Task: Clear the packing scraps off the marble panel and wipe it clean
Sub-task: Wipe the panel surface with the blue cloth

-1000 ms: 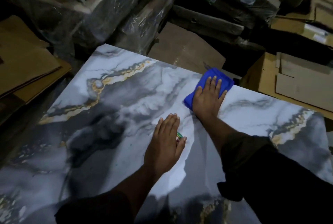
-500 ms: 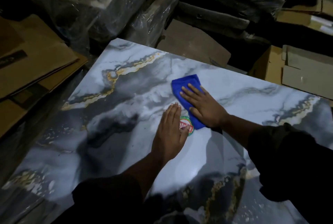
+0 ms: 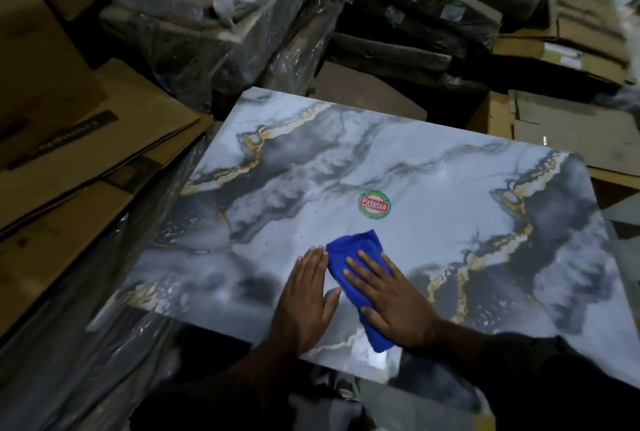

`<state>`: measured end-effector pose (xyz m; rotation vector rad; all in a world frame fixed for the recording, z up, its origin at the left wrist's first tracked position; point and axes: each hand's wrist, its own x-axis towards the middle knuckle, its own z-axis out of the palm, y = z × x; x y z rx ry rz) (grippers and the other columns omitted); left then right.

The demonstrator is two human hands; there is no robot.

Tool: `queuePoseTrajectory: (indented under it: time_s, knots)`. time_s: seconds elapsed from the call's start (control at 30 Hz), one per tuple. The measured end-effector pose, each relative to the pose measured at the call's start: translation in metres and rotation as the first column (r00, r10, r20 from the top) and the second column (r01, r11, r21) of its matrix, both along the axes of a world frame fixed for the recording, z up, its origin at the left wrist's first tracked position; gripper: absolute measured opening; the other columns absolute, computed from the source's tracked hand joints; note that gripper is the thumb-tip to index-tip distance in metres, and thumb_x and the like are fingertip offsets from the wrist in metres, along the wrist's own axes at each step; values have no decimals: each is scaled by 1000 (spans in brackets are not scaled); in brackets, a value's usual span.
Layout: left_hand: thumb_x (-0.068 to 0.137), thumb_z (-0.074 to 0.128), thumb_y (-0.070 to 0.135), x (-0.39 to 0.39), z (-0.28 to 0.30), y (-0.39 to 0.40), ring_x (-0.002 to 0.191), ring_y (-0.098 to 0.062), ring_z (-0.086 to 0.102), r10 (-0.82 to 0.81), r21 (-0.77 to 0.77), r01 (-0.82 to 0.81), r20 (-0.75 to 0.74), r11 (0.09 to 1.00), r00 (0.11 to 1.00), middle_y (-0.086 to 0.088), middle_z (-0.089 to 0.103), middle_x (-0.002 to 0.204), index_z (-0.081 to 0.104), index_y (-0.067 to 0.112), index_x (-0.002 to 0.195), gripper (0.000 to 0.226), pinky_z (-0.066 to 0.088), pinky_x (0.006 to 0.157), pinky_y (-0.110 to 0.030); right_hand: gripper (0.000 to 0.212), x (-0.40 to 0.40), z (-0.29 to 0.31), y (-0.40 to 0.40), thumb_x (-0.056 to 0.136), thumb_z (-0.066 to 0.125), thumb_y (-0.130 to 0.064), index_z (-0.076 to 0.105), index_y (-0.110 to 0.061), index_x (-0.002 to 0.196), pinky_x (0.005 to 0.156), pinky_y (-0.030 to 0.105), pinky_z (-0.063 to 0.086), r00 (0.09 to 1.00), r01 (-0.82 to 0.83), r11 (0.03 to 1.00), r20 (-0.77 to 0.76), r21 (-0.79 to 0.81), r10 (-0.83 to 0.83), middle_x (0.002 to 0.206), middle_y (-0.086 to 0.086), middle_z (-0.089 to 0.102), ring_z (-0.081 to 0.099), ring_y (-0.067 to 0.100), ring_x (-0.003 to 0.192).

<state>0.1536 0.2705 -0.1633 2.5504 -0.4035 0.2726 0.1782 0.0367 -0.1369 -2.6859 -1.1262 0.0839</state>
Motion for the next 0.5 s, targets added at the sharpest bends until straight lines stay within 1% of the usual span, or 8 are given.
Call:
queuePoseTrajectory:
  time_s: [0.07,0.17,0.3,0.37,0.43,0.5]
  knots:
    - [104,47,41,-14,0,12,153,-21,30,-7,13,7,-19,1000,1000,-9,35,163,42,3,152,62,31,122,-45,71,-29,-3,13,103,41,-48,14,-21,163,124,54,9,998,70,997,-1,-18,-70,171,-1,6,2,25,158]
    - [105,42,46,-31,6,30,152,-21,32,-5,33,7,-64,999,998,-10,37,162,43,4,152,63,29,123,-41,76,-59,-3,37,101,43,-52,14,-19,163,120,55,14,979,205,978,29,-26,-204,171,0,4,3,25,158]
    - [104,40,48,-39,12,42,150,-21,34,2,33,2,-124,999,992,-9,39,160,45,5,151,64,28,123,-35,76,-75,-2,69,99,43,-53,20,-16,162,120,59,17,929,369,929,28,-39,-368,170,3,11,6,26,158]
    - [103,41,48,-40,14,44,151,-19,33,7,22,-4,-141,1000,990,-9,39,160,43,6,152,65,24,124,-30,76,-79,-4,91,97,42,-53,25,-13,160,121,59,18,863,505,862,2,-57,-505,169,6,15,7,26,157]
    - [103,36,50,-39,17,45,152,-16,27,19,10,-17,-170,1000,985,-7,35,163,39,7,155,68,16,125,-25,76,-78,-4,113,97,38,-53,27,-12,160,122,60,20,765,641,764,-21,-74,-644,169,9,18,8,27,157]
    - [102,29,53,-37,20,45,154,-12,22,27,-6,-29,-202,1000,979,-4,31,165,35,10,157,70,10,124,-21,75,-73,-2,132,97,34,-51,26,-10,159,122,60,18,664,744,665,-36,-63,-747,168,11,18,11,29,157]
